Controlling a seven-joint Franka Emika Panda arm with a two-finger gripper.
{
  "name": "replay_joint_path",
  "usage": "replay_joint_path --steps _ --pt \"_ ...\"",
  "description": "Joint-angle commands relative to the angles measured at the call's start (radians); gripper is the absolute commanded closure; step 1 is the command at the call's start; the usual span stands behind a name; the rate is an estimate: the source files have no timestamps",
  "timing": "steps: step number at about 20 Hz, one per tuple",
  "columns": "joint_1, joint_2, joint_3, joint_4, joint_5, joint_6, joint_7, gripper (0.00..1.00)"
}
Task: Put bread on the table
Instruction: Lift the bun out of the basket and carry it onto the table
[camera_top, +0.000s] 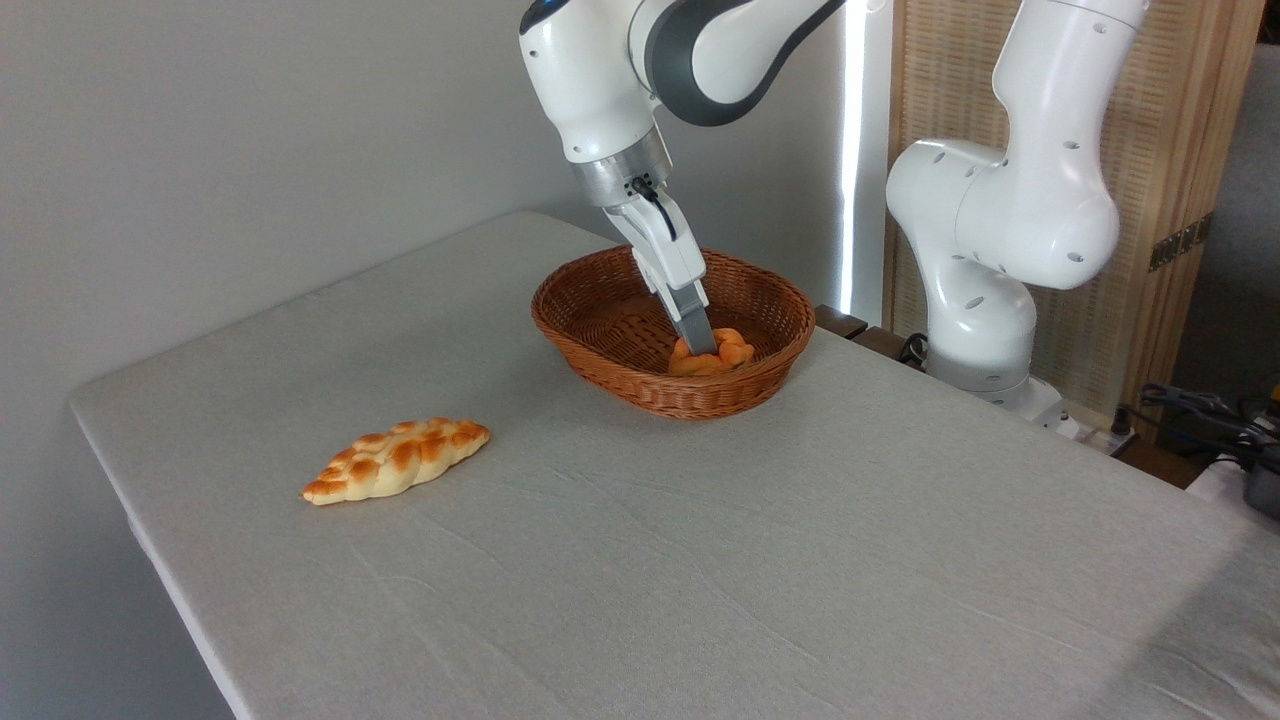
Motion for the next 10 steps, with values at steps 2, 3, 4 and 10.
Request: replay_joint_path --steps 2,3,4,10 --pt "0.003 0.002 0.004 0.108 -0.007 -0.128 0.019 1.00" --pt "0.003 0.002 0.004 0.142 -0.007 -0.160 0.019 1.00" --pt "0.001 0.002 0.002 0.168 -0.007 -0.185 0.017 1.00" --pt "-0.005 0.023 0.077 0.267 -0.005 -0.178 0.028 1.00"
